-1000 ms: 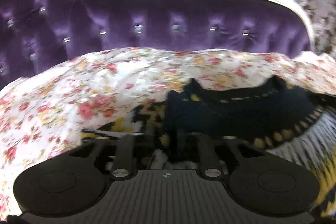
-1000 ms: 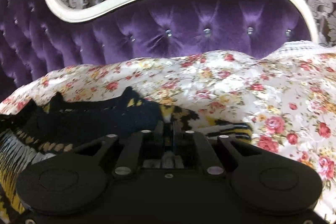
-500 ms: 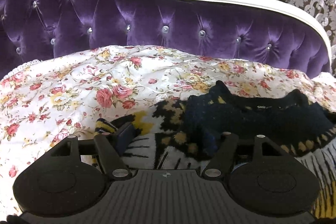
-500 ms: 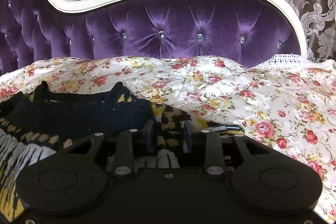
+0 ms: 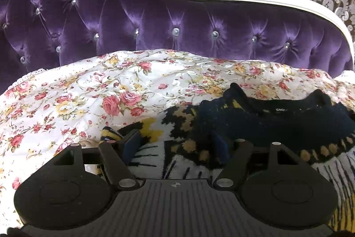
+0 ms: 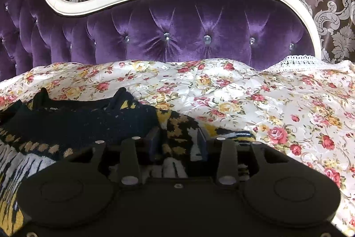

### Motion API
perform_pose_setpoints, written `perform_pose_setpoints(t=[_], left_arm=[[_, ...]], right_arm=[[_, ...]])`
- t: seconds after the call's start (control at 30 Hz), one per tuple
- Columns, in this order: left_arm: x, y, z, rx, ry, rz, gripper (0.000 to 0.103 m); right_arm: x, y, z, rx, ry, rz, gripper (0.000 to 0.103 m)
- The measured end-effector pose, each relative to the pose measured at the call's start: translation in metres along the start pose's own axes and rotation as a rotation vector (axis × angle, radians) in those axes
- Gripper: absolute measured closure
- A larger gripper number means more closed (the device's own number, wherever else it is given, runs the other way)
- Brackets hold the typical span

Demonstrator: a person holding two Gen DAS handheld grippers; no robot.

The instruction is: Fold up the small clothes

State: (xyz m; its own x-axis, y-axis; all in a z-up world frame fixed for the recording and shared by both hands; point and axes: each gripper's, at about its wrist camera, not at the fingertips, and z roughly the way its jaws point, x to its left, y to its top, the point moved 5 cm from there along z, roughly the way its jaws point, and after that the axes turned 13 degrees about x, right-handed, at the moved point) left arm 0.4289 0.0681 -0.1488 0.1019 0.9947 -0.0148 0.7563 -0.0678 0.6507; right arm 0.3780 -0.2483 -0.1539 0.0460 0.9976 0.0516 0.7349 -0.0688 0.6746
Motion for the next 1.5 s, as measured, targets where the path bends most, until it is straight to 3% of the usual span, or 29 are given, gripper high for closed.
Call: perform_pose_setpoints(t=[0.17,0.33,0.37,0.47,0.63,0.77,0.93,1.07,1.23,1.37,1.5], left_arm=[[0.001,0.000,0.000,-0.002,-0.007,-0.006,0.032],[0.001,0.000,0.000,-0.004,-0.003,-0.006,0.032],[0.001,0.000,0.000,-0.003,-0.004,-0.006,0.032],[0.000,-0.001,0.000,-0.005,0.000,-0.005,0.032],[0.000,-0.001,0.000,-0.006,0.004,-0.001,0.032],[0.000,0.000,0.000,-0.007,0.004,0.000,0.032],[0.001,0.000,0.000,-0.006,0.006,0.003,0.032],[0.000,0.000,0.000,-0.003,0.012,0.007,0.031],[-0.002,0.002,0.000,0.011,0.029,0.013,0.030],[-0.002,0.007,-0.003,0.042,0.034,0.008,0.031],[0.000,0.011,-0.018,0.096,0.012,-0.043,0.032]], right_arm=[[-0.004,0.002,0.000,0.015,-0.006,0.027,0.042],[-0.010,0.002,-0.001,0.066,0.124,0.056,0.004],[-0.007,0.002,-0.002,0.083,0.122,0.037,0.002],[-0.004,0.001,-0.006,0.103,0.100,0.021,0.001],[-0.017,-0.004,-0.038,0.056,0.120,0.170,0.001],[-0.030,-0.014,-0.067,0.053,0.204,0.295,0.001],[-0.034,-0.029,-0.091,0.083,0.272,0.347,0.000],[-0.040,-0.038,-0.087,0.127,0.353,0.411,0.000],[-0.053,-0.041,-0.067,0.249,0.379,0.467,0.000],[-0.059,-0.046,-0.064,0.263,0.423,0.509,0.000],[-0.063,-0.046,-0.066,0.254,0.414,0.505,0.000]])
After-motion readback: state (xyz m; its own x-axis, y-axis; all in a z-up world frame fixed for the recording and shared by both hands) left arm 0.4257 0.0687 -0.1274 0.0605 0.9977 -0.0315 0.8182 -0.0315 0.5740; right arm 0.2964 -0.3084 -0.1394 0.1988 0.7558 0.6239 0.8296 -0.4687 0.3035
